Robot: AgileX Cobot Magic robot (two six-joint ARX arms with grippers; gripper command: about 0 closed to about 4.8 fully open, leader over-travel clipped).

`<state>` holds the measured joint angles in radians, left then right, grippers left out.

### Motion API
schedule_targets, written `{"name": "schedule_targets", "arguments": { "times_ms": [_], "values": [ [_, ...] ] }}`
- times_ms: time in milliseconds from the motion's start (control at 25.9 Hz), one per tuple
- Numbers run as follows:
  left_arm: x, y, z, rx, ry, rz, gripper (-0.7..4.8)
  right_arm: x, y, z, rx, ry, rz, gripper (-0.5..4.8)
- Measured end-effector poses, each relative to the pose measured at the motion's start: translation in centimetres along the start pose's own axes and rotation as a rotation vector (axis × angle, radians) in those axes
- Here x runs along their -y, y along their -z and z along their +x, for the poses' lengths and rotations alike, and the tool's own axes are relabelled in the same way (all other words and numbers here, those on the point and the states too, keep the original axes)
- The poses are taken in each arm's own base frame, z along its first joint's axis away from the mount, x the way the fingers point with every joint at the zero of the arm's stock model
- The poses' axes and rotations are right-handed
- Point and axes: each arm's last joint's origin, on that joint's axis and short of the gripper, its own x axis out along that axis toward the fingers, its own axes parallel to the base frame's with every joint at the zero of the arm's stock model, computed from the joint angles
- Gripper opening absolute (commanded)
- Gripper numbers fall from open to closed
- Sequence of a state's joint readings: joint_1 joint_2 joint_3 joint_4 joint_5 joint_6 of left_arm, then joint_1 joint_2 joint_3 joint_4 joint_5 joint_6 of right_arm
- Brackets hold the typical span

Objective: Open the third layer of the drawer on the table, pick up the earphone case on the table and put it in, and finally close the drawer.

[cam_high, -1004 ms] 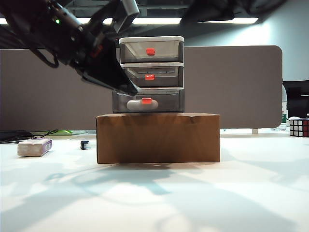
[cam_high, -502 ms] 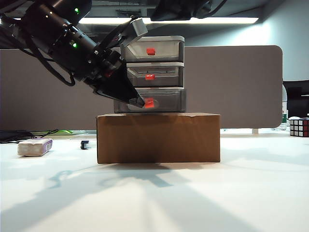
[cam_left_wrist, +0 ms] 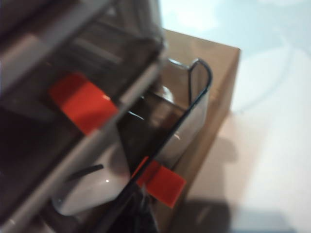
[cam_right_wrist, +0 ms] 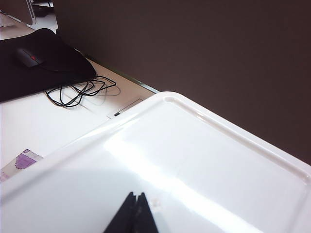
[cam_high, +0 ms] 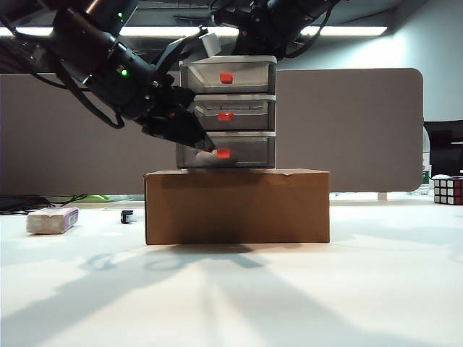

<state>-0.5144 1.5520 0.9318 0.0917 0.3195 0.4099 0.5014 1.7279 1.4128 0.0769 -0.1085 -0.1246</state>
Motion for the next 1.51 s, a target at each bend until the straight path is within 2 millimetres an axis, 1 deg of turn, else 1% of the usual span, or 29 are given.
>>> {"name": "schedule_targets", "arguments": {
  "times_ms": [270,309,425,541,618,656,695,772,811,849,927,1004,1043,1081,1120,1158,1274,1313,1390,1506],
  "values": [
    [-0.5,0.3,1.3,0.02,-0.081,-0.008,-0.06,0.0,0.0,0.0,-0.009,-0.001,0.0,-0.06],
    [-0.6,0.2,1.3,0.03,-0.115,-0.005,-0.06,0.0,0.0,0.0,-0.01,-0.001,0.0,-0.06],
    [-0.7,0.1,1.3,0.027,-0.146,-0.003,-0.06,0.0,0.0,0.0,-0.011,0.007,-0.009,-0.06],
    [-0.6,-0.1,0.6,0.018,-0.121,-0.008,-0.06,0.0,-0.3,-0.8,-0.027,0.017,-0.067,-0.06],
    [-0.3,-0.6,-0.9,-0.008,-0.108,-0.016,-0.06,0.0,-0.7,-2.2,-0.059,0.029,-0.083,-0.06],
    [-0.1,-0.9,-1.8,-0.019,-0.102,-0.016,-0.06,0.2,-1.2,-3.2,-0.066,0.034,-0.087,-0.06],
    [0.1,-1.2,-2.6,-0.027,-0.097,-0.018,-0.06,0.4,-1.8,-4.2,-0.061,0.039,-0.087,-0.06],
    [0.8,-1.4,-4.8,-0.03,-0.096,-0.018,-0.06,0.5,-3.6,-7.0,-0.012,0.052,-0.093,-0.06],
    [1.6,-1.3,-7.0,-0.011,-0.105,-0.012,-0.06,0.6,-5.2,-10.2,0.066,0.071,-0.099,-0.06],
    [2.5,-0.7,-8.9,0.021,-0.119,-0.001,-0.06,0.4,-5.4,-13.0,0.115,0.08,-0.104,-0.06],
    [3.8,0.2,-11.2,0.053,-0.132,0.003,-0.06,-0.1,-4.0,-15.0,0.095,0.073,-0.101,-0.06],
    [4.7,0.9,-12.9,0.102,-0.15,-0.008,-0.06,-0.6,-2.0,-16.7,0.053,0.066,-0.091,-0.06],
    [5.7,1.8,-14.6,0.147,-0.18,-0.023,-0.06,-1.1,-0.3,-18.3,0.032,0.062,-0.076,-0.06],
    [6.2,2.3,-15.5,0.174,-0.198,-0.037,-0.06,-1.4,0.8,-19.4,0.034,0.063,-0.063,-0.06],
    [7.1,3.5,-16.6,0.227,-0.221,-0.084,-0.06,-1.9,2.6,-21.6,0.055,0.066,-0.041,-0.06],
    [7.4,4.1,-16.9,0.236,-0.23,-0.112,-0.06,-2.2,3.7,-22.6,0.069,0.068,-0.028,-0.06],
    [8.6,6.7,-17.4,0.264,-0.271,-0.203,-0.06,-2.9,6.7,-24.2,0.062,0.068,-0.006,-0.06],
    [9.2,8.1,-17.6,0.276,-0.286,-0.247,-0.06,-3.3,8.8,-25.4,0.071,0.073,0.001,-0.06],
    [9.7,9.2,-17.9,0.309,-0.321,-0.274,-0.06,-3.7,10.4,-26.6,0.103,0.082,0.012,-0.06],
    [10.2,10.0,-18.5,0.387,-0.36,-0.268,-0.06,-4.0,12.0,-27.5,0.152,0.111,0.013,-0.06]
  ]
}}
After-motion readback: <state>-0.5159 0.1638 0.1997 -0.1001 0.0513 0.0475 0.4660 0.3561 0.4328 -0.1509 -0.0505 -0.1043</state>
